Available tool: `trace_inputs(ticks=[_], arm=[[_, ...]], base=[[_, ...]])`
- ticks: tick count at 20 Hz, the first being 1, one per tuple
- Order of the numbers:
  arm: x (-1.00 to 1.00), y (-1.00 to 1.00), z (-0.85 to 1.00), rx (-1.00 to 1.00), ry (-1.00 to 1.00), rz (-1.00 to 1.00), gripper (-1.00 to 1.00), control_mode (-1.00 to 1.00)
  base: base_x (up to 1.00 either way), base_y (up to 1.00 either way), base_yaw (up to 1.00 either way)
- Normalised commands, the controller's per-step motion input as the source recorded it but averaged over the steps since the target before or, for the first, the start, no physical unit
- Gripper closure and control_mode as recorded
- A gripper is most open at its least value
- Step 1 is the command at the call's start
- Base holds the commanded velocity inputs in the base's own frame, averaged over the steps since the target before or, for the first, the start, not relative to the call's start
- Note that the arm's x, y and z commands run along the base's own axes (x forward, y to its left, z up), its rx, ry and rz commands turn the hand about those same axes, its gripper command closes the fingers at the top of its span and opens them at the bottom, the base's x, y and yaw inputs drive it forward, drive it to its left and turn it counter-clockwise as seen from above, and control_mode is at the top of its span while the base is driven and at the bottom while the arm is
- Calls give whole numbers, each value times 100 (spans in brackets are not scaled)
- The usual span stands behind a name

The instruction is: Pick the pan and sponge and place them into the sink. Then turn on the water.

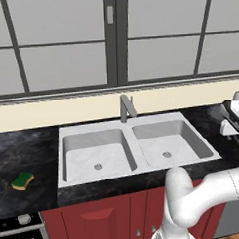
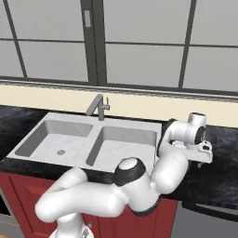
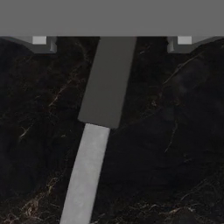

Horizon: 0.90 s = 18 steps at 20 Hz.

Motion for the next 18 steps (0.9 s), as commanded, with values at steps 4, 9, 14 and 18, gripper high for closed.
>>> trace_inputs(ticks=[4, 9, 14, 18], arm=[[8, -9, -39, 2, 2, 1, -100, -100], [4, -3, -42, 0, 0, 1, 100, -100], [-1, -6, -9, 0, 0, 0, 100, -100], [-7, 4, 1, 0, -3, 1, 100, -100]], base=[[0, 0, 0], [0, 0, 0], [0, 0, 0], [0, 0, 0]])
